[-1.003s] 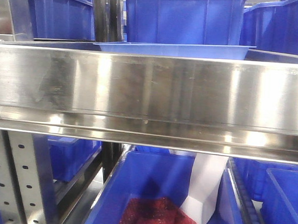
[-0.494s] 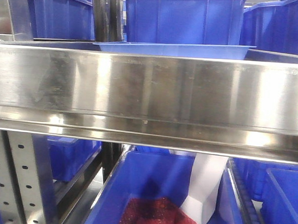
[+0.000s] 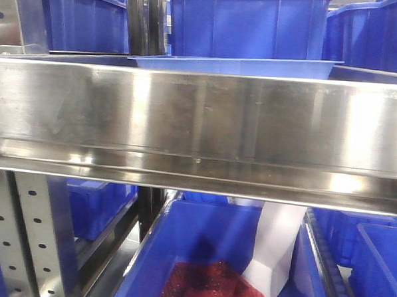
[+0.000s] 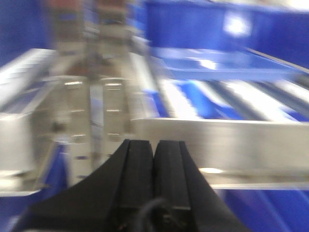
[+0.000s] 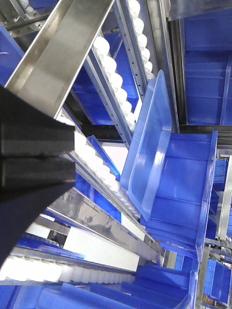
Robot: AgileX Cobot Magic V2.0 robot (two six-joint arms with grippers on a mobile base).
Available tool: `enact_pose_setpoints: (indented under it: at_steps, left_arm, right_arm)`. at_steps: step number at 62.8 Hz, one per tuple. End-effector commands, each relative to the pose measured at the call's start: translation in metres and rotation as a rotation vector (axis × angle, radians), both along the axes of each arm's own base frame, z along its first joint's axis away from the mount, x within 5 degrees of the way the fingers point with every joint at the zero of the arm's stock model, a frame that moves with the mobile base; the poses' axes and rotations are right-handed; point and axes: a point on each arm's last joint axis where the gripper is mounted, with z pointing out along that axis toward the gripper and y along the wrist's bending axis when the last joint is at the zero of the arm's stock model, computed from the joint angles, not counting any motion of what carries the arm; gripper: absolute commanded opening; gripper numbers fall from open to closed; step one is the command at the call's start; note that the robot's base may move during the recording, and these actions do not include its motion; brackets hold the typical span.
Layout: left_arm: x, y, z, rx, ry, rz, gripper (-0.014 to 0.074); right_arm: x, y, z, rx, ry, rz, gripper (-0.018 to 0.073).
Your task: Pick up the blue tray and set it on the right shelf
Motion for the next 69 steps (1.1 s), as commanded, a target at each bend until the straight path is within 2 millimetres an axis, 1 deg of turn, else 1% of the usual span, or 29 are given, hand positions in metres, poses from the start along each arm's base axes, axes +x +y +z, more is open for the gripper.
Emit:
enact_pose_setpoints:
  at_steps: [1, 9, 21, 24, 69]
  left_arm:
    - [0.001, 0.004, 0.0, -0.043, -0.157, 0.104, -0.0048]
    - [0.013, 0.009, -0.024, -0.045, -0.185, 0.22, -0.0048]
    - [0.022, 0.014, -0.06, -0.061, -0.295, 0.293, -0.0048]
    - [0.023, 0.013, -0.062, -0.049, -0.251, 0.284, -0.0048]
    - [0.023, 0.013, -0.063, -0.048, -0.248, 0.284, -0.0048]
  right_arm:
    - [-0.001, 0.001, 0.015, 0.016, -0.106, 0.011, 0.002]
    - [0.0, 0.001, 0.015, 0.016, -0.105, 0.011, 0.002]
    - [0.0, 0.001, 0.015, 0.016, -0.105, 0.011, 0.002]
    - [0.0, 0.001, 0.015, 0.016, -0.104, 0.011, 0.002]
    - [0.0, 0.001, 0.014, 0.015, -0.103, 0.011, 0.002]
